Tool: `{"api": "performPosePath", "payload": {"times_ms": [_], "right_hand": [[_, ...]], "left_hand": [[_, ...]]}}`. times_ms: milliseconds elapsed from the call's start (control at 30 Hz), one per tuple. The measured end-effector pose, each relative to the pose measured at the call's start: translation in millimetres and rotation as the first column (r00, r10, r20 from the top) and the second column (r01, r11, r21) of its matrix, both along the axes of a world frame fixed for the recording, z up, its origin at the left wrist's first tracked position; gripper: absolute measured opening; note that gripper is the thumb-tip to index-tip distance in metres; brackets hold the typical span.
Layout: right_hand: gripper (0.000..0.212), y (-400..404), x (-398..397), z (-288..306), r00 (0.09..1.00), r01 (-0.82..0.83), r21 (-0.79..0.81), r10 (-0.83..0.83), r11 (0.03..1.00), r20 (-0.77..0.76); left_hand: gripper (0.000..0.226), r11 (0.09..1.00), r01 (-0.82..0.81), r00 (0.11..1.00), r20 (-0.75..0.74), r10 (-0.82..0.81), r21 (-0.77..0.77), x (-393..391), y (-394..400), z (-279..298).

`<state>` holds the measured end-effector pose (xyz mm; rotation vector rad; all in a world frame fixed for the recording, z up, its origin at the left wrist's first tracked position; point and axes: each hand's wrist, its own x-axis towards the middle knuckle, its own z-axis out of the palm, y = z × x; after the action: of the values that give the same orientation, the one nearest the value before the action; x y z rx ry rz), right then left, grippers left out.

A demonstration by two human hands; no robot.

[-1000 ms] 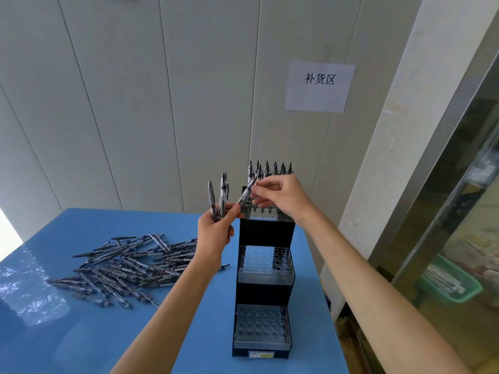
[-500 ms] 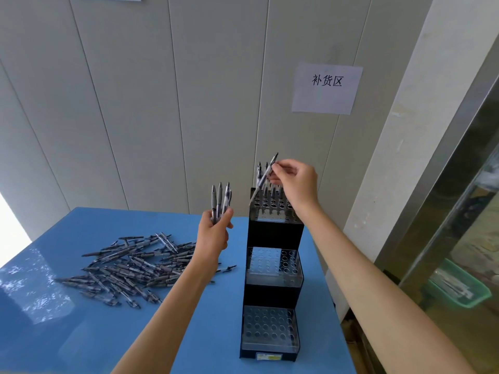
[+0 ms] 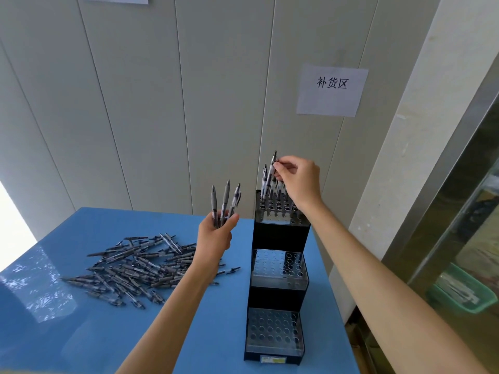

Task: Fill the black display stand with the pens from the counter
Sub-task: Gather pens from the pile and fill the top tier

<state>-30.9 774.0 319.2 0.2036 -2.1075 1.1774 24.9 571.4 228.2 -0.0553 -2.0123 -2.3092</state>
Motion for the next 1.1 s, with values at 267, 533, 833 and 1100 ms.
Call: {"api": "performPosePath", "payload": {"times_ms": [267, 533, 833, 1100], "right_hand": [[0.009, -5, -2, -15, 0.996, -0.014, 0.095, 0.006, 0.995, 0.092], [0.007, -7, 1, -30, 0.986, -0.013, 0.074, 0.000, 0.997, 0.168], [0.010, -3, 17, -26, 0.961, -0.113, -0.093, 0.133, 0.989, 0.242], [0.019, -11, 37, -26, 0.818, -0.348, -0.313, 0.449, 0.884, 0.360]], "left_hand": [[0.030, 0.999, -0.010, 1.000, -0.002, 0.010, 0.035, 5, 2, 6], [0.028, 0.996, -0.013, 1.000, -0.003, 0.013, 0.083, 10, 6, 8], [0.029, 0.993, -0.048, 0.998, -0.024, 0.051, 0.106, 9, 16, 15], [0.022, 0.998, -0.035, 0.998, -0.048, 0.038, 0.061, 7, 34, 15]]}}
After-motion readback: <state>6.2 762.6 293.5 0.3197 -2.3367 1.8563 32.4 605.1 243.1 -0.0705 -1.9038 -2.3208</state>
